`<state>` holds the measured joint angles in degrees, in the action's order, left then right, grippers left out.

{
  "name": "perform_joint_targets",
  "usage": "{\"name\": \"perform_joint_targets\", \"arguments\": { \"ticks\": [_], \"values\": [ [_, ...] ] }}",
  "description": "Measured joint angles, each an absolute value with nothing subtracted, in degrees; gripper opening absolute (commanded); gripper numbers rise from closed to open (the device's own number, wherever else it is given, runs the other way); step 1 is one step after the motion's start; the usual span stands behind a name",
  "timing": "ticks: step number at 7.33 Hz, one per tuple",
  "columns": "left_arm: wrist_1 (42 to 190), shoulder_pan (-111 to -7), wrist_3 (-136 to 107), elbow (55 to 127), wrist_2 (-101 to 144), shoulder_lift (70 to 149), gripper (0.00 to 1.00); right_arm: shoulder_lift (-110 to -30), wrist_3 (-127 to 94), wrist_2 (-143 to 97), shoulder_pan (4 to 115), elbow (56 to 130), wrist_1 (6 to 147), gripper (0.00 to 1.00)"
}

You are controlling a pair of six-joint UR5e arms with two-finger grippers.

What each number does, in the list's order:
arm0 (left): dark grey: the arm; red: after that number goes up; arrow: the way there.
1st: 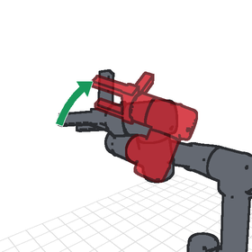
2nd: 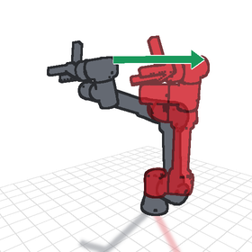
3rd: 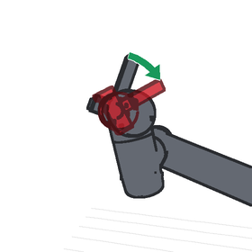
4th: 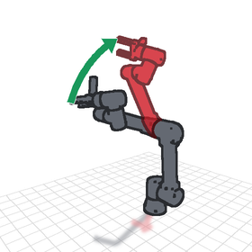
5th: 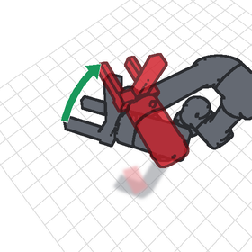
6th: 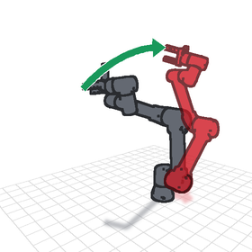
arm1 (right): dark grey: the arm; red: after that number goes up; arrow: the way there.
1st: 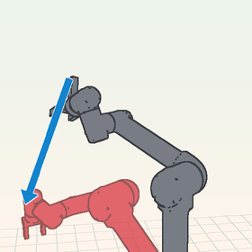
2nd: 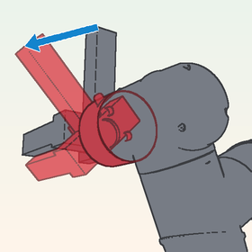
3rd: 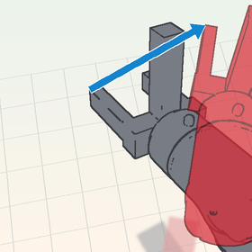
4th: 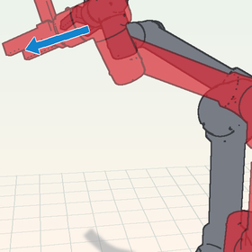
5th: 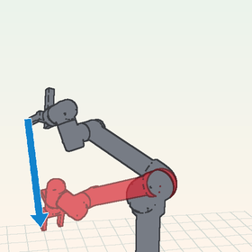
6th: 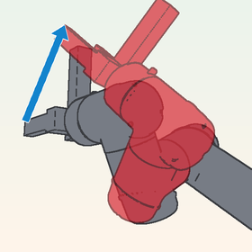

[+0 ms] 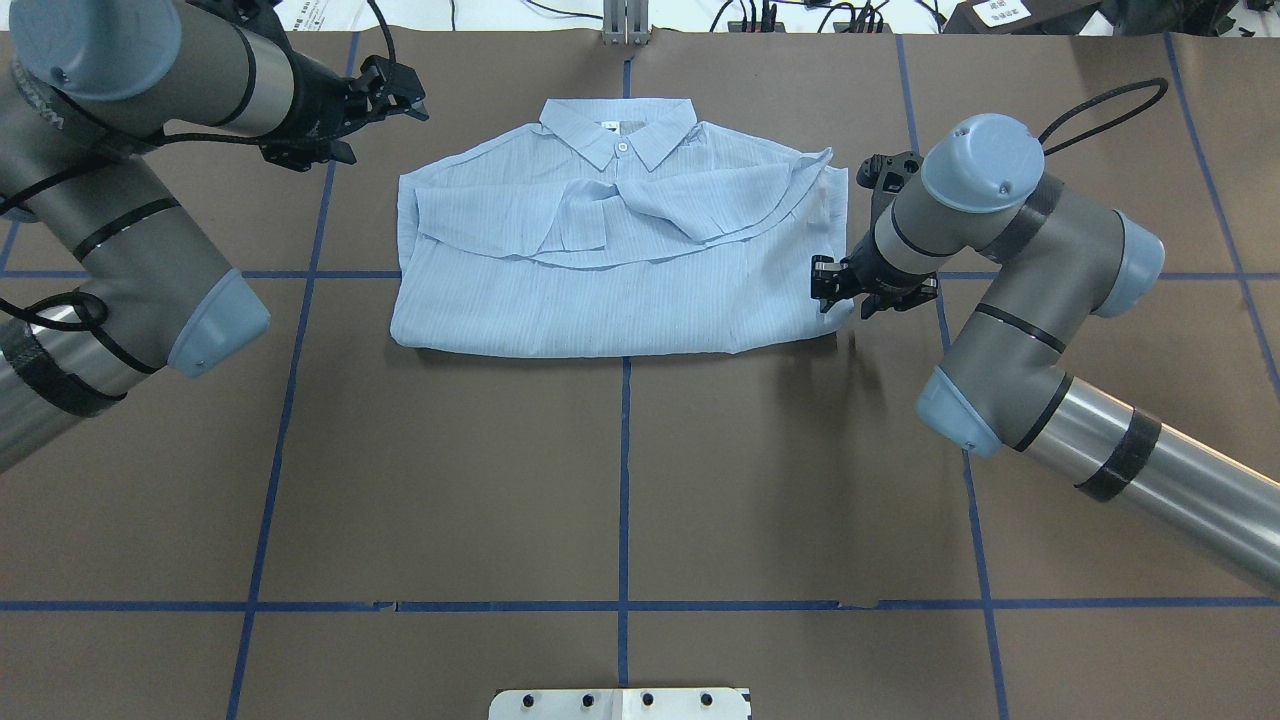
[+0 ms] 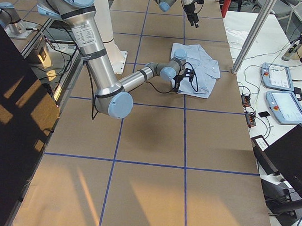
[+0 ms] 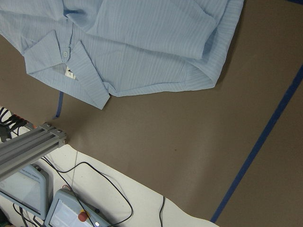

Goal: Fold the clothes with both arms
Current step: 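Lower the right gripper to the folded shirt's side edge and grasp, then drag the folded shirt with the right gripper toward the robot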

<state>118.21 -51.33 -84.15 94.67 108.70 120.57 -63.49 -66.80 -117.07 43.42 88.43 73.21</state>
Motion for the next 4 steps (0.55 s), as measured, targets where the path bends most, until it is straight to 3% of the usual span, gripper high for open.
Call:
{"name": "perform_joint_targets", "arguments": {
  "ticks": [4],
  "values": [
    [118.21,-51.38,-84.11,95.22,108.65,120.21,0.94,-64.04,-67.10,-119.34,45.70,91.40,73.17,0.00]
  ]
}}
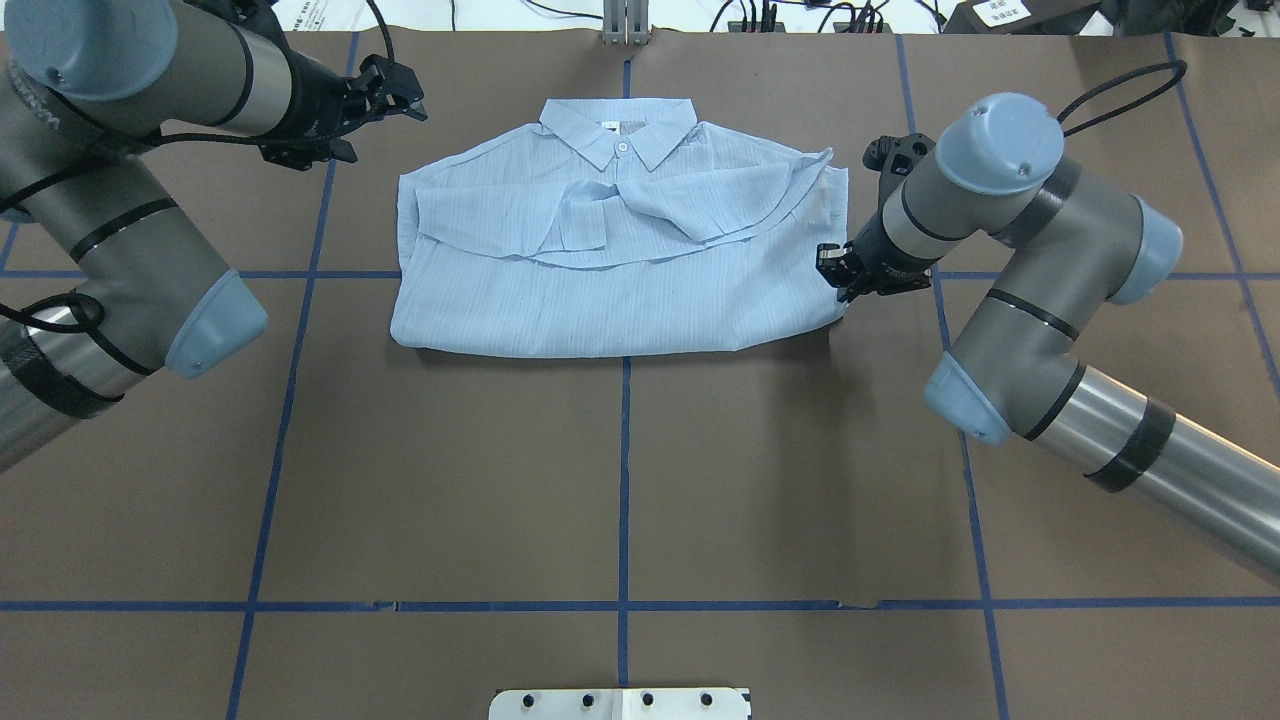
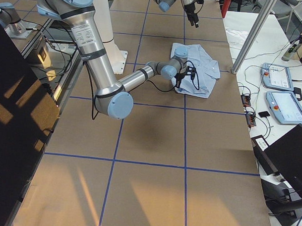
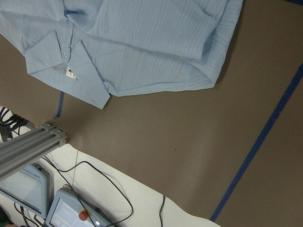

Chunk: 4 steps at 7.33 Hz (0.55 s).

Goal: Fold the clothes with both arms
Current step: 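Drag the folded shirt with the right gripper toward the robot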

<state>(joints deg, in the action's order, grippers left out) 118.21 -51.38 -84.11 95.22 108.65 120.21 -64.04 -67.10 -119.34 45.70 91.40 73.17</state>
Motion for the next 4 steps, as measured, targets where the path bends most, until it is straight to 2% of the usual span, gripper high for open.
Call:
{"name": "perform_joint_targets", "arguments": {
  "ticks": [2,4],
  "values": [
    [118.21,-51.39,-84.11,96.54,108.69,118.97,0.94,-70.41,-66.93,-126.49,48.48,99.50,73.08,0.00],
    [118.16,-51.42,-84.17,97.73,108.68,118.18,0.94,-81.38,-66.91,-128.29,47.16,111.10,73.06,0.00]
  ]
}}
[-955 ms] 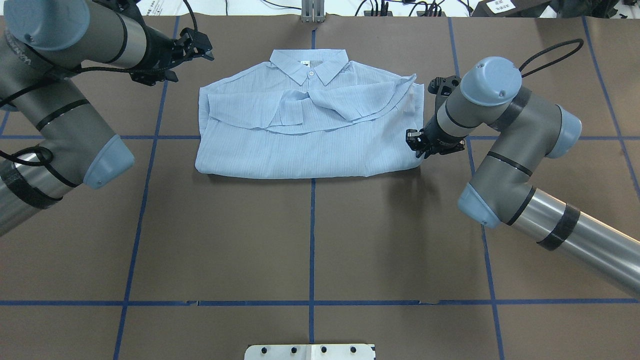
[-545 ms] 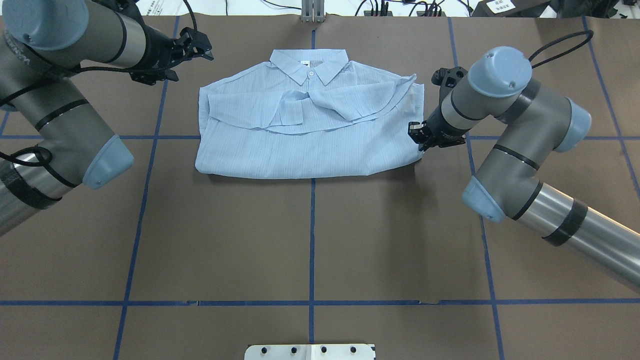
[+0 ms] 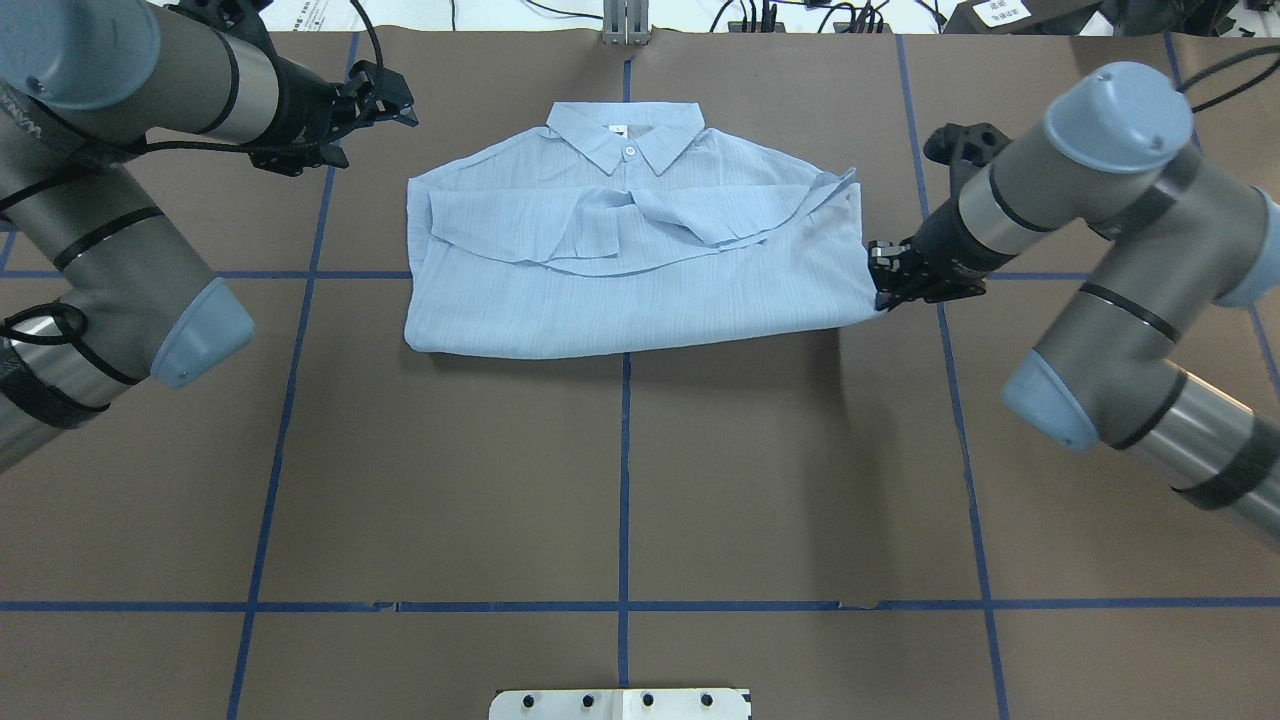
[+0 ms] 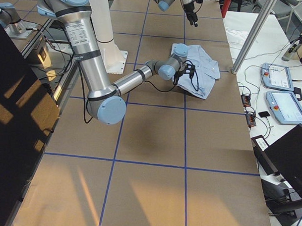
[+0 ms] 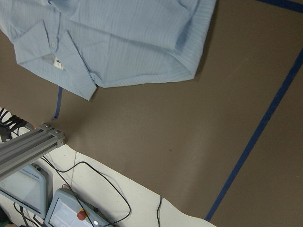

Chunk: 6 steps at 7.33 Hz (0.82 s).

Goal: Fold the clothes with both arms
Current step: 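Drag the folded shirt with the right gripper toward the robot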

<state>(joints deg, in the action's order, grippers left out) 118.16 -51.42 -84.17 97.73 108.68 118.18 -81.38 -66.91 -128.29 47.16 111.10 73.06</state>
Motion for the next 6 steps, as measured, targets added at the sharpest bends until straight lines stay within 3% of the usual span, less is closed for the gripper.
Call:
{"name": "perform_joint_targets", "arguments": {
  "ticks": [4,5,6],
  "values": [
    [118.07,-51.17,-85.20,100.58,108.56,116.21,0.94,-102.32,-67.56,-128.63,29.64,128.88,71.21,0.00],
    [118.02,-51.11,-85.37,100.75,108.47,116.21,0.94,-104.69,-68.30,-128.52,22.78,130.21,70.45,0.08],
    [117.98,-51.06,-85.43,100.99,108.39,116.17,0.95,-105.26,-69.85,-128.36,16.83,130.74,70.09,0.99]
  ]
}}
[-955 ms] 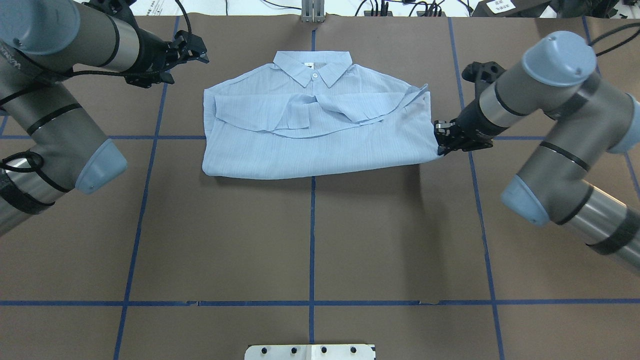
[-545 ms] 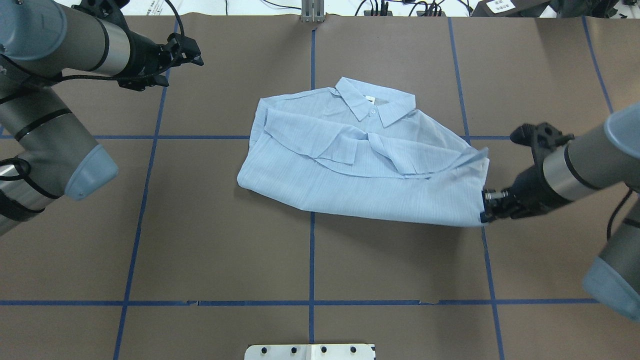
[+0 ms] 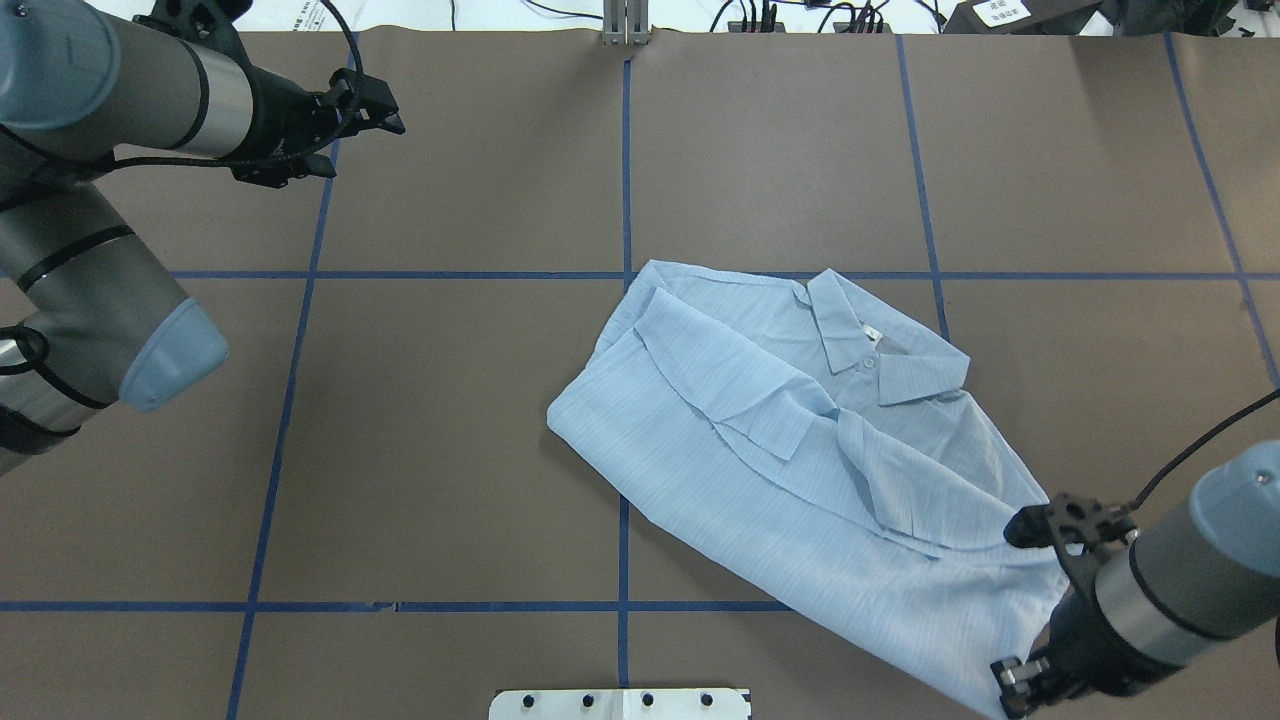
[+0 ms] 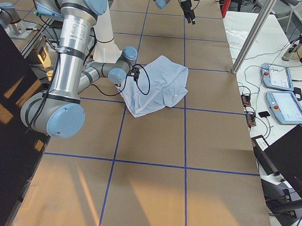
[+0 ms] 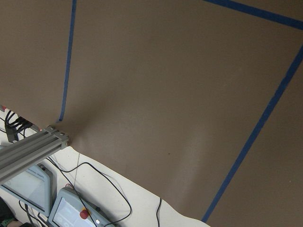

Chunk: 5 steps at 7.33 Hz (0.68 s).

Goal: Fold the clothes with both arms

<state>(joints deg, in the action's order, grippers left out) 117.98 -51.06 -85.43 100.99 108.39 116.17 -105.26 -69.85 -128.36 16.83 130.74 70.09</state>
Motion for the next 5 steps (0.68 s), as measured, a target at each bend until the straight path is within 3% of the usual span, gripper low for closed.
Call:
{"name": "perform_joint_targets", "arguments": {
  "ticks": [3,5],
  "values": [
    [117.95,-48.97,-85.49,101.92,108.34,116.12,0.99,-100.35,-75.12,-128.15,10.36,130.70,69.80,1.00],
    [117.95,-43.44,-87.97,102.48,108.19,116.34,0.98,-93.09,-75.66,-127.28,17.58,129.11,69.79,1.00]
  ]
}}
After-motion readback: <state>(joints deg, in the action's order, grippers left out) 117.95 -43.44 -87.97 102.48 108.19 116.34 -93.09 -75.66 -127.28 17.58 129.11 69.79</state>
